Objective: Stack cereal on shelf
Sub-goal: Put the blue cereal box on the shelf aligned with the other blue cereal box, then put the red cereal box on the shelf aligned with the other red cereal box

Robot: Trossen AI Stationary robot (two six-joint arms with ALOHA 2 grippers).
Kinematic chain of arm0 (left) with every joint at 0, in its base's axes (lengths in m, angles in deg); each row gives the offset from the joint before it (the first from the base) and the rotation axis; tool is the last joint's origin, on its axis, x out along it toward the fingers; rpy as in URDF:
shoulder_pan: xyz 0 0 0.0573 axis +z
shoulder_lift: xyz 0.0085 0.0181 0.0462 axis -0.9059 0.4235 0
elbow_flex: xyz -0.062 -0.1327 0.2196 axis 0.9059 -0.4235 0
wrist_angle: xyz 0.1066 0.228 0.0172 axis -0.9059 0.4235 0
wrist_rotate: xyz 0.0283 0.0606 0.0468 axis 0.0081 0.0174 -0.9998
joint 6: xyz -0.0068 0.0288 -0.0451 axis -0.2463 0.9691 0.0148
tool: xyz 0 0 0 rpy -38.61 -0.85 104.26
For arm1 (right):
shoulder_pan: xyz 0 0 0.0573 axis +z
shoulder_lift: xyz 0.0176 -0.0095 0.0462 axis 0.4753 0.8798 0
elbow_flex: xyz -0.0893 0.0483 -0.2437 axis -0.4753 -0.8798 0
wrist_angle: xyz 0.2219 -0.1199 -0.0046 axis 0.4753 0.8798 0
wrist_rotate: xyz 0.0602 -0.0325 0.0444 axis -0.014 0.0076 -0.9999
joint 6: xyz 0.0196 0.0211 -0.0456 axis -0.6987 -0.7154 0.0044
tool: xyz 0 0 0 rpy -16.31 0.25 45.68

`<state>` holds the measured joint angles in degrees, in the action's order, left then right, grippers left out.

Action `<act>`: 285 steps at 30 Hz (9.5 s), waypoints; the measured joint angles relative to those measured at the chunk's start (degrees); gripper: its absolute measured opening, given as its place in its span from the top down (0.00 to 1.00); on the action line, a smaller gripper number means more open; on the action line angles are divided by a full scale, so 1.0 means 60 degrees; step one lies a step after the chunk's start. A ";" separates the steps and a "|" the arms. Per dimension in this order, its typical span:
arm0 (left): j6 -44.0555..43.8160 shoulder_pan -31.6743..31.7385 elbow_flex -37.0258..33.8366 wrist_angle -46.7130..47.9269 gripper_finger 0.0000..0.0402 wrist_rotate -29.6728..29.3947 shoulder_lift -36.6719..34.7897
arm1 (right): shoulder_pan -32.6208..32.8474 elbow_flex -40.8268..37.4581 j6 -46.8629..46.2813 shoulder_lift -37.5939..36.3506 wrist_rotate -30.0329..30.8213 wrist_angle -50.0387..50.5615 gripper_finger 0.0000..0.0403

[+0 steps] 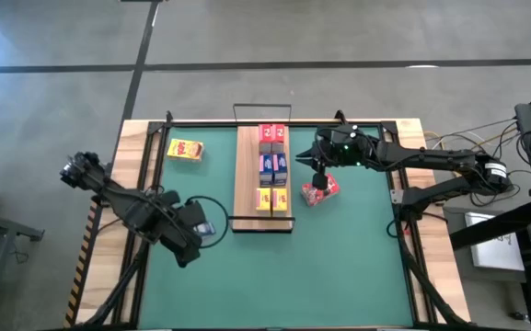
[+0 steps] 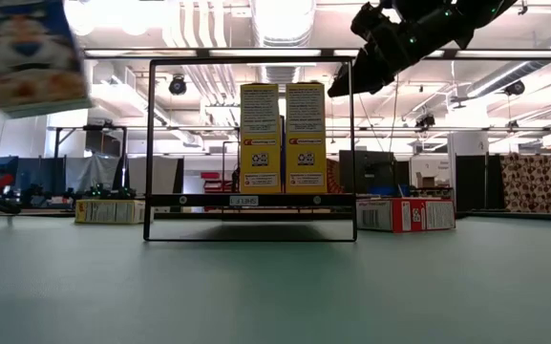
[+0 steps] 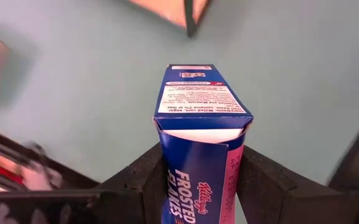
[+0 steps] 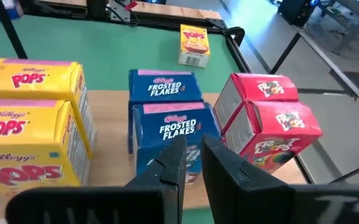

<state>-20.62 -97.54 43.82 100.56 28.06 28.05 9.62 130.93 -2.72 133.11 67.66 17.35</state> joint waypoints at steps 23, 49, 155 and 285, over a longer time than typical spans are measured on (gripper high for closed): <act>0.5409 0.2650 0.0323 0.0072 0.71 -0.0434 -0.0138 | 0.0160 -0.0047 -0.1315 -0.0029 0.0000 0.1461 0.91; 1.5512 0.5824 0.0305 -0.1427 0.71 -0.2382 0.0887 | 0.0168 -0.0058 -0.0934 -0.0040 0.0004 0.1367 0.91; 1.3413 0.6595 -0.5463 -0.8732 1.00 -0.0466 -0.0579 | 0.0168 -0.0058 -0.1080 -0.0040 0.0011 0.1297 0.91; 1.3571 0.7958 -0.8595 -1.3833 1.00 0.1956 -0.4329 | -0.1847 -0.1286 -0.7016 0.0627 0.0012 0.4545 0.36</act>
<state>60.81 -49.79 -7.75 17.56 39.80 2.08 -1.47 123.22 -44.81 136.87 67.74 44.62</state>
